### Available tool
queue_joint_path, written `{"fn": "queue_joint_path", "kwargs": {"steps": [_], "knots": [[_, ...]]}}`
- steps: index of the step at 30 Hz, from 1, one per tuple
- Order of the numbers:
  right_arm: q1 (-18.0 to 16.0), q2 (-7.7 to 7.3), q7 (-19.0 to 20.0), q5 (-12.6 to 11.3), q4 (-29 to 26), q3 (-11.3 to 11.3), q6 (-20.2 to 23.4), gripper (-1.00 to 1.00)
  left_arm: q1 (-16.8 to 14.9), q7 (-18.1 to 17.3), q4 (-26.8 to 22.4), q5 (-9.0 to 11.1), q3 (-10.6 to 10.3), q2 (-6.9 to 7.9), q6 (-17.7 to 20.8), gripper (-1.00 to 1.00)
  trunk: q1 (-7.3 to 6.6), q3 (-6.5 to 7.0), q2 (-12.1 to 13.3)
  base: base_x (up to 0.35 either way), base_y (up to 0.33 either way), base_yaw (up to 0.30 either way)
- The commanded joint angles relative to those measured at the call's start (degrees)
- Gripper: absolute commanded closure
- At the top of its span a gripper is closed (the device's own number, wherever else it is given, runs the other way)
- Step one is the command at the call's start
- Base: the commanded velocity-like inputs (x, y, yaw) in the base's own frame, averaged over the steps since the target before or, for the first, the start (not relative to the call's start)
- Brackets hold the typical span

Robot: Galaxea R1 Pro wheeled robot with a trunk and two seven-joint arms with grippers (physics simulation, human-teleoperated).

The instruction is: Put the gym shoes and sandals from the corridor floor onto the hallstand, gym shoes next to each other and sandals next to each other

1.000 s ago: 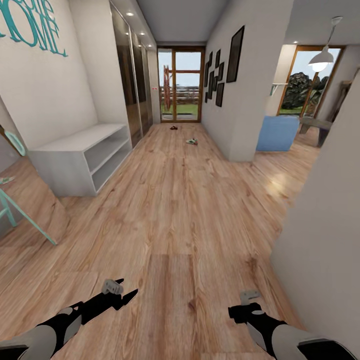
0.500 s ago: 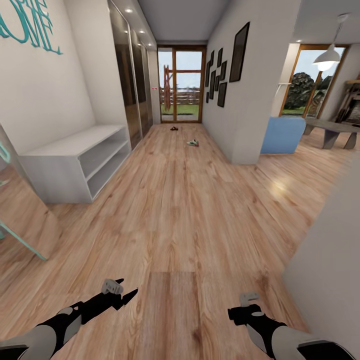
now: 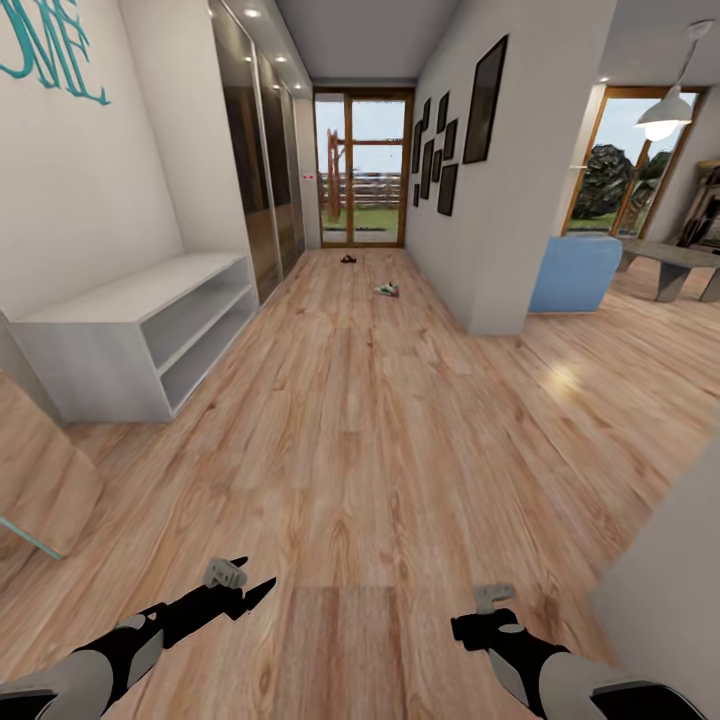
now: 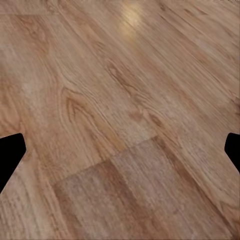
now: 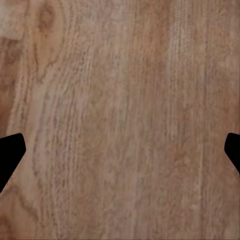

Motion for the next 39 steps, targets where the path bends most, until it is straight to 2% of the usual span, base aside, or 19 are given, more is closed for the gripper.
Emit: {"fn": "queue_joint_path", "kwargs": {"steps": [1,39], "knots": [[-0.1,0.04,-0.2,0.1,0.3,0.4,-0.4,-1.00,0.0,-0.4,0.1,0.3,0.1,0.01,0.1,-1.00,0.02,-0.06,0.0,0.350,0.000,0.000],[0.1,0.04,-0.3,0.1,0.3,0.3,-0.5,-1.00,0.0,-0.4,0.1,0.3,0.1,0.05,0.1,-1.00,0.02,-0.06,0.0,0.350,-0.027,0.000]]}}
